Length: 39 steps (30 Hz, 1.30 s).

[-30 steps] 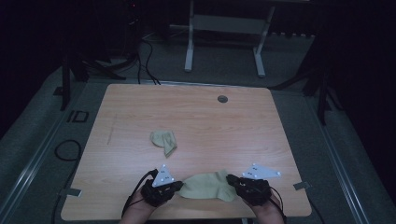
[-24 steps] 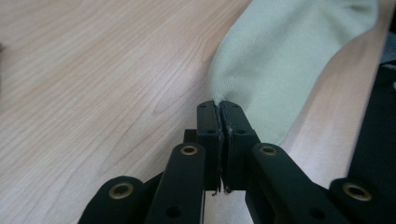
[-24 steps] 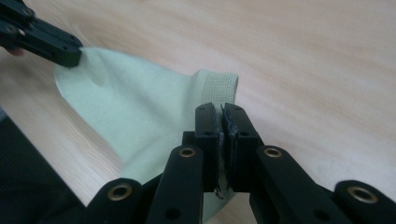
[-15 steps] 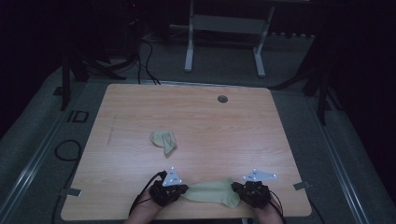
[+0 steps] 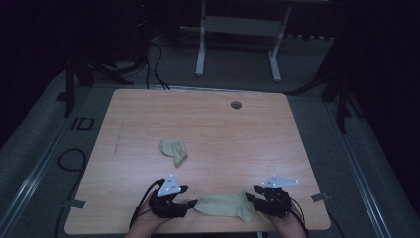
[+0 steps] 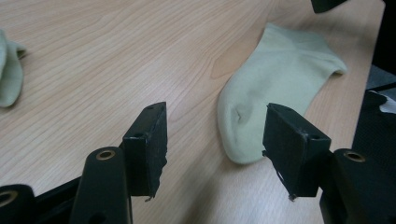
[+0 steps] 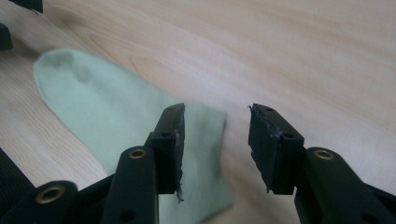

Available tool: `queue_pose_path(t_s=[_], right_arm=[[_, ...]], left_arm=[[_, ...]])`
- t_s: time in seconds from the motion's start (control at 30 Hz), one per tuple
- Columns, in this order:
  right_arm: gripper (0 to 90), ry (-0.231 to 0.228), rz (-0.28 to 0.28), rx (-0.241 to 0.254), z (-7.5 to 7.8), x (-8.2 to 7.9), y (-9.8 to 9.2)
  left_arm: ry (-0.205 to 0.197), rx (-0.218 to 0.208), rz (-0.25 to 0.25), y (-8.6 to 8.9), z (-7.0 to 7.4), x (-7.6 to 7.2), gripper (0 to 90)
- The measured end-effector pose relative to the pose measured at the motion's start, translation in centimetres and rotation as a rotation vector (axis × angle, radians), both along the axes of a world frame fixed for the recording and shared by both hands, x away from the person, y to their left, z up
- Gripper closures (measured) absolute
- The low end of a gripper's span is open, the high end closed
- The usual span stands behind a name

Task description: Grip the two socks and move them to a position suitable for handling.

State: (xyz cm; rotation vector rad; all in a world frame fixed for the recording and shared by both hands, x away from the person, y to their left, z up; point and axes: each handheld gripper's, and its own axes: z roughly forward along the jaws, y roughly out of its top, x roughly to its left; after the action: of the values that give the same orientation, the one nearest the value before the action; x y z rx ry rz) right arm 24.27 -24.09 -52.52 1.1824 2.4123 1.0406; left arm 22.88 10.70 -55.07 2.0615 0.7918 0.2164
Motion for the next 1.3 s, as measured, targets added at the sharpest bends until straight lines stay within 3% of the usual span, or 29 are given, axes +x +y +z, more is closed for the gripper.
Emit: queue_pose_path(t_s=[0.2,0.37,0.47,0.67,0.87,1.3], right_arm=[[51.5,-0.046,0.068,-0.038,1.4,1.3,1.9],[50.8,-0.056,0.099,-0.033,1.7,2.4,3.4],[48.1,-0.07,0.145,-0.039,2.0,3.4,5.2],[46.6,-0.098,0.238,-0.042,2.9,5.2,8.3],[46.6,-0.101,0.282,-0.029,3.6,7.7,12.0],[46.0,-0.067,0.291,-0.019,3.7,12.9,19.7]], left_arm=[[-0.009,0.011,0.042,2.0,-0.4,-0.5,40.6],[-0.016,0.006,0.096,4.4,-0.5,-0.8,40.6],[-0.013,0.028,0.137,5.6,-0.8,-0.8,40.6],[-0.022,0.011,0.179,7.5,-1.0,-1.2,40.6],[-0.011,-0.002,0.205,8.2,-1.3,-1.3,40.6],[0.006,-0.011,0.199,8.3,-1.8,-1.2,40.6]])
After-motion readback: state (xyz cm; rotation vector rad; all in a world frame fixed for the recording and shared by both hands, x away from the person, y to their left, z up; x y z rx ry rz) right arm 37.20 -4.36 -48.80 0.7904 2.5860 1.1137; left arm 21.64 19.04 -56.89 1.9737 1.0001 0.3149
